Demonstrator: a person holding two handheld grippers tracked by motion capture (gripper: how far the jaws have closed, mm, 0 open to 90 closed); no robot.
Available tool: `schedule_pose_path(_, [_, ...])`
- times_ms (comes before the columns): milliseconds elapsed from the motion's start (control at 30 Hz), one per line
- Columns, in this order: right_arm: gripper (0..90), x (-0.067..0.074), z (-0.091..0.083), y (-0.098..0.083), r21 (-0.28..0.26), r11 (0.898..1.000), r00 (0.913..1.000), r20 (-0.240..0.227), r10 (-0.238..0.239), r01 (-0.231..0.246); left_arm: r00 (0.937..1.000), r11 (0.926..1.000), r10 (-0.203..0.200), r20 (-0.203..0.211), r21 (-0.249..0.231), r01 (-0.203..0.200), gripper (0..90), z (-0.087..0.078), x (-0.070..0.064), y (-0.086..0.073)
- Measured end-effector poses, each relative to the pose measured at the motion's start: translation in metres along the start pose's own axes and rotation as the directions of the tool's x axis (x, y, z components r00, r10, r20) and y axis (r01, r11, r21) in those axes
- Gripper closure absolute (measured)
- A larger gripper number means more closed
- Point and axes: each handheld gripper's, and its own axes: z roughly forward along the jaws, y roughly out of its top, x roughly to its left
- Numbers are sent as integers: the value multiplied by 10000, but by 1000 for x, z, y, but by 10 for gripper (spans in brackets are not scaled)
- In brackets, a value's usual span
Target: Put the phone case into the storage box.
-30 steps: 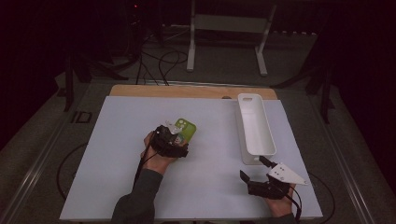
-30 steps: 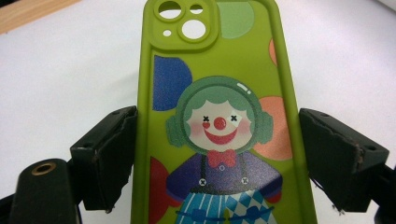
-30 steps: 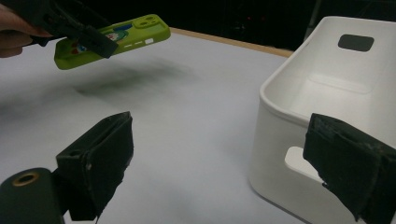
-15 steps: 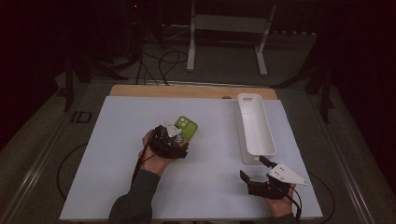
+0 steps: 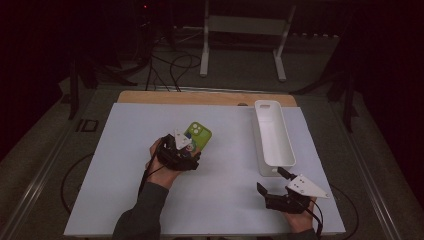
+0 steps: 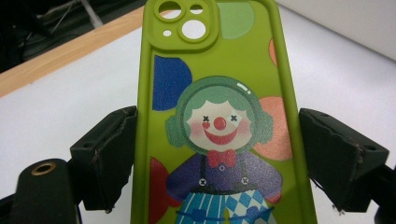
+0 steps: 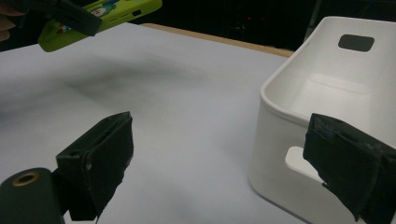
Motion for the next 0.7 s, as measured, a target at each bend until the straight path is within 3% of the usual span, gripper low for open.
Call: schedule_pose_path(700, [84, 0, 1, 0, 12, 10000, 10000, -22, 0, 0, 9980, 9954, 470, 421, -857, -433, 158, -13, -2, 1])
